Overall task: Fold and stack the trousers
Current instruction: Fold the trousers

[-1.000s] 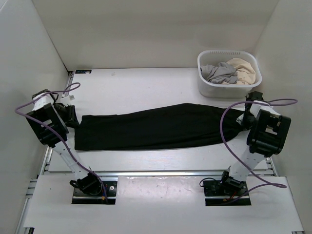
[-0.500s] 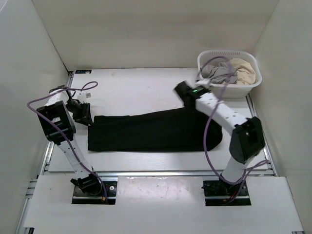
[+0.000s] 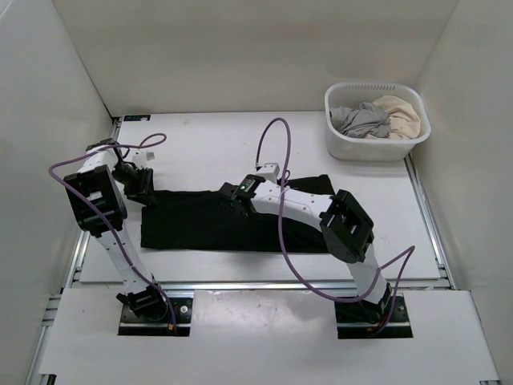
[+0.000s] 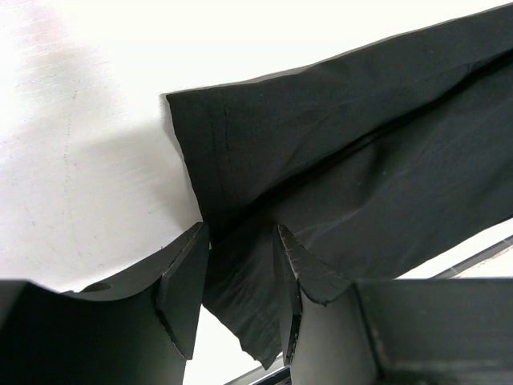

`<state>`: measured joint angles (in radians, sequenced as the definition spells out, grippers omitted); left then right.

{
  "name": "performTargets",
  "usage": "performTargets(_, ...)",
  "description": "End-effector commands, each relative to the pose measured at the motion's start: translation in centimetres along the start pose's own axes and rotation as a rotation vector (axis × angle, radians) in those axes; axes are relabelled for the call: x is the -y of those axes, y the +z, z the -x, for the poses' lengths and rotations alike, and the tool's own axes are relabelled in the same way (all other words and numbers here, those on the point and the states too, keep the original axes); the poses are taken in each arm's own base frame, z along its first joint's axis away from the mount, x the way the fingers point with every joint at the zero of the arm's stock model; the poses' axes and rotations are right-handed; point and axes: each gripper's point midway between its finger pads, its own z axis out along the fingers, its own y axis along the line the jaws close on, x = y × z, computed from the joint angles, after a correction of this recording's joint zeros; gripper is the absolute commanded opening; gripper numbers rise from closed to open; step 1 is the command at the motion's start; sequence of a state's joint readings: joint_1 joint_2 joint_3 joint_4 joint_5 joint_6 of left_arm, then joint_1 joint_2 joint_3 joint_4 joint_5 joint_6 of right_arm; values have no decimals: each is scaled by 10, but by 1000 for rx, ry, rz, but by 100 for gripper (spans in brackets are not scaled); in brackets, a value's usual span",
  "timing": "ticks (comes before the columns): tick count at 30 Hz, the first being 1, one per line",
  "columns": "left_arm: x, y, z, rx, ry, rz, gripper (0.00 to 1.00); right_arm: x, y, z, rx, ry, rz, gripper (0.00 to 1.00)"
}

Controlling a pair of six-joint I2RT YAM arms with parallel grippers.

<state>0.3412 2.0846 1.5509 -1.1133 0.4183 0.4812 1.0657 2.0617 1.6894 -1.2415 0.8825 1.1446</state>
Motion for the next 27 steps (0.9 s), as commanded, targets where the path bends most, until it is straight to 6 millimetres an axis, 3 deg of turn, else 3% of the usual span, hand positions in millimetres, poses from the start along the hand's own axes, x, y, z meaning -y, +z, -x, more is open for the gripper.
performTargets(1, 2, -9, 15, 59, 28, 1, 49, -27, -9, 6, 33, 52, 29, 0)
performTargets(4, 3, -9, 16, 63, 29, -7, 49, -44, -25, 12, 87, 34, 62, 0)
performTargets(6, 4, -7, 13, 56, 25, -11, 49, -51, -23, 8, 75, 21, 74, 4)
performTargets(9, 7, -9, 15, 60, 37, -9, 52, -60, -16, -9, 53, 0, 98, 48)
performTargets(10, 6, -9, 14, 56, 37, -1, 52, -73, -27, -10, 79, 10, 156, 73)
performTargets(12, 2, -15, 18, 65, 55, 28, 54, -86, -41, -11, 99, -65, 236, 88)
performTargets(13, -1, -20, 24, 77, 64, 50, 54, -97, -62, -8, 131, -81, 297, 99)
performTargets(15, -7, -31, 31, 92, 59, 104, 55, -105, -107, 23, 227, -83, 384, 99)
performTargets(16, -9, -44, 41, 125, 75, 136, 57, -102, -136, 29, 268, -80, 430, 99)
performTargets(18, -7, -65, 50, 165, 86, 179, 64, -96, -170, 41, 315, -84, 491, 99)
performTargets(19, -10, -74, 52, 175, 83, 222, 67, -85, -198, 47, 347, -61, 551, 99)
performTargets(21, -12, -102, 62, 236, 89, 283, 80, -73, -219, 52, 389, -40, 603, 99)
performTargets(22, -16, -112, 64, 244, 91, 327, 84, -53, -233, 59, 401, 9, 637, 99)
performTargets(23, -19, -126, 70, 276, 93, 358, 90, -43, -234, 60, 396, 31, 645, 99)
performTargets(24, -17, -138, 73, 301, 102, 382, 95, -33, -219, 49, 378, 39, 614, 99)
performTargets(25, -17, -143, 77, 313, 115, 390, 98, -9, -218, 58, 383, 94, 619, 97)
performTargets(27, -8, -165, 83, 355, 143, 404, 98, 21, -185, 59, 357, 124, 531, 93)
